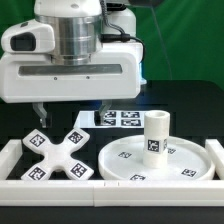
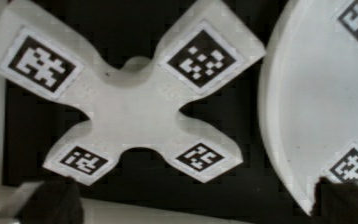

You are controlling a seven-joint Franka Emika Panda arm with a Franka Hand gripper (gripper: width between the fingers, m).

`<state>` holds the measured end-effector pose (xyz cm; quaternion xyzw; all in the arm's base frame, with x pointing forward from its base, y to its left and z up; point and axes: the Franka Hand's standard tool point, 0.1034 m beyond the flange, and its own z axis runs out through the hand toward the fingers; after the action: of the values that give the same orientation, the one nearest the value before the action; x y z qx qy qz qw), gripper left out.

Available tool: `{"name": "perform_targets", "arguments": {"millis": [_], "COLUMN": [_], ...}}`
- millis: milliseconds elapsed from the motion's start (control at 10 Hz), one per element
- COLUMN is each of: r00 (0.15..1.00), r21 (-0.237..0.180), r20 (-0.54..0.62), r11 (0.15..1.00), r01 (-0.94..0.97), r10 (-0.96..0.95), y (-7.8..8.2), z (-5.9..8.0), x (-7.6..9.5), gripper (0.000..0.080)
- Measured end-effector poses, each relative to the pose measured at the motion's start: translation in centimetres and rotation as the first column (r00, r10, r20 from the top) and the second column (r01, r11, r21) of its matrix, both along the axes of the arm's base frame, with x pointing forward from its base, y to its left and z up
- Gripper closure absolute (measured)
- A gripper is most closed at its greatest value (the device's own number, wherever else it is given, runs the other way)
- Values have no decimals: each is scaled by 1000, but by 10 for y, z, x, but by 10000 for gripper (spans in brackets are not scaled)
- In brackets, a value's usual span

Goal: Assemble round table

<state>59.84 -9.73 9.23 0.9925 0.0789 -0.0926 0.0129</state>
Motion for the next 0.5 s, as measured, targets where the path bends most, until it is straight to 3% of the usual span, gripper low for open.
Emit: {"name": "perform_targets", "arguments": {"millis": [100,200,500], "r00": [993,982,932], "r21": [-11,-20,-51], "r20": [-119,-182,-363], "r11": [999,999,999], "r01": [-30,-44,-3], "r10": [29,40,-15], "y": [-3,-7,-13], "z": [0,-1,-7], "x": [-2,5,1], "gripper": [150,150,150]}}
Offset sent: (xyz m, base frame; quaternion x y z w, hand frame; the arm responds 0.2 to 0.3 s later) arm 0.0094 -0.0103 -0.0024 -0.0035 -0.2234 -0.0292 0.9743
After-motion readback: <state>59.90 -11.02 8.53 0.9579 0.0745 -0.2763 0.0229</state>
